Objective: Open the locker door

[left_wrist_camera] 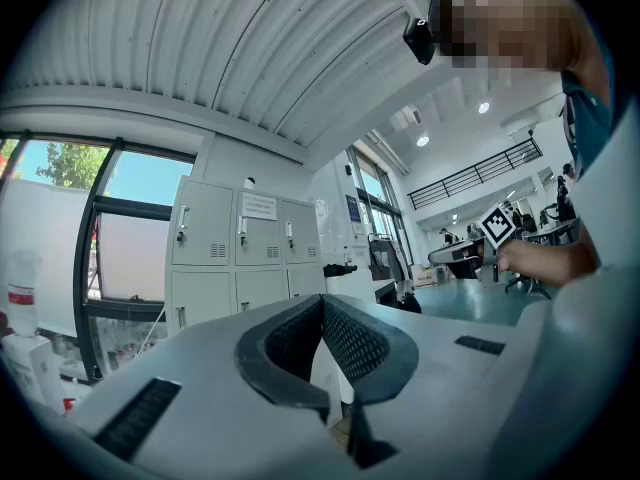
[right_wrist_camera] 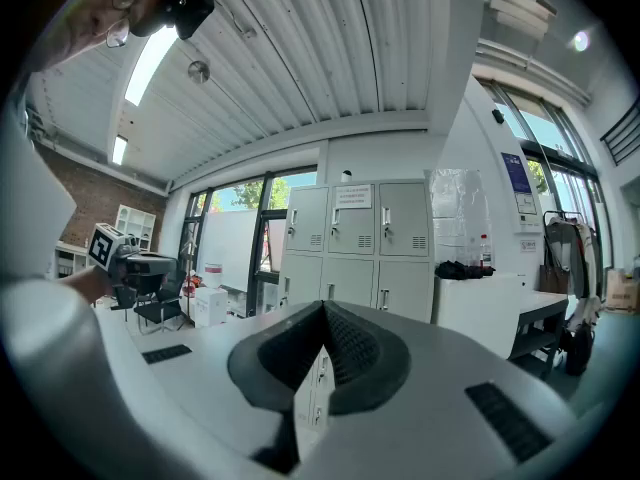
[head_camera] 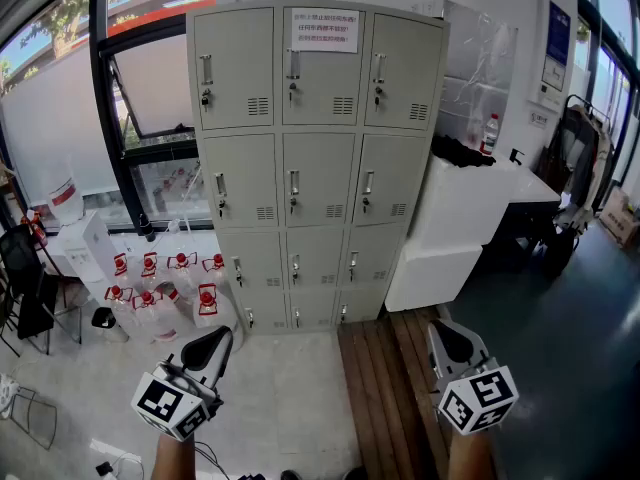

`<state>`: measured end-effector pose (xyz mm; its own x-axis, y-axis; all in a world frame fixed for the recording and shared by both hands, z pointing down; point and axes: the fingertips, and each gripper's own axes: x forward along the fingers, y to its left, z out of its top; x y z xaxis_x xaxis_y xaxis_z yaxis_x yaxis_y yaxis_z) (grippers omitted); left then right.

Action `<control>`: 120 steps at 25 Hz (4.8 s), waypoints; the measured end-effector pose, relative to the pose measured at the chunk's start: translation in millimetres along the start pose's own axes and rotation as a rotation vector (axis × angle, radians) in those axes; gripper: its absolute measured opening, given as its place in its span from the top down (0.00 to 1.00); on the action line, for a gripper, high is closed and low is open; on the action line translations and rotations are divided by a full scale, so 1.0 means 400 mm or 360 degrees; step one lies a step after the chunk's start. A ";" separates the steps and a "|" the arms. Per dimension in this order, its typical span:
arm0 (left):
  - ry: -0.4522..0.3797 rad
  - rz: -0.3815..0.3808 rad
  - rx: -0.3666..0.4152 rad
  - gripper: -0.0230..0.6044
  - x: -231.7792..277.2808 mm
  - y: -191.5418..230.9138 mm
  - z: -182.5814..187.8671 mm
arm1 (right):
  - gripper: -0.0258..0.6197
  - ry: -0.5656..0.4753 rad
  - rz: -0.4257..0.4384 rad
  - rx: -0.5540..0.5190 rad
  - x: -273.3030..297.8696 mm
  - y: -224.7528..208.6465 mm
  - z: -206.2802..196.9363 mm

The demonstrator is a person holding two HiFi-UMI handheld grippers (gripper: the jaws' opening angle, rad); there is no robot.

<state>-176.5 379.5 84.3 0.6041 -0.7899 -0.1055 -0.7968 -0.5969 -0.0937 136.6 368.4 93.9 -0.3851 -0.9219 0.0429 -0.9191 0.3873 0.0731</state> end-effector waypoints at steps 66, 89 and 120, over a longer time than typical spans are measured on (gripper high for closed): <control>0.0227 0.0108 -0.0010 0.94 0.639 0.297 -0.216 | 0.91 0.0062 0.0199 0.0157 0.754 -0.362 -0.147; 0.0159 -0.0082 0.0001 0.94 0.992 0.316 -0.228 | 0.91 0.0043 0.0146 0.0190 0.911 -0.575 -0.159; 0.0229 -0.0473 -0.0127 0.94 1.194 0.744 -0.427 | 0.90 0.0147 -0.0245 0.0256 1.290 -0.525 -0.220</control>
<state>-126.8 -199.5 175.0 0.8069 -0.5880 0.0562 -0.5878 -0.8087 -0.0210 138.3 -187.6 188.4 -0.2367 -0.9621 0.1354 -0.9708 0.2285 -0.0735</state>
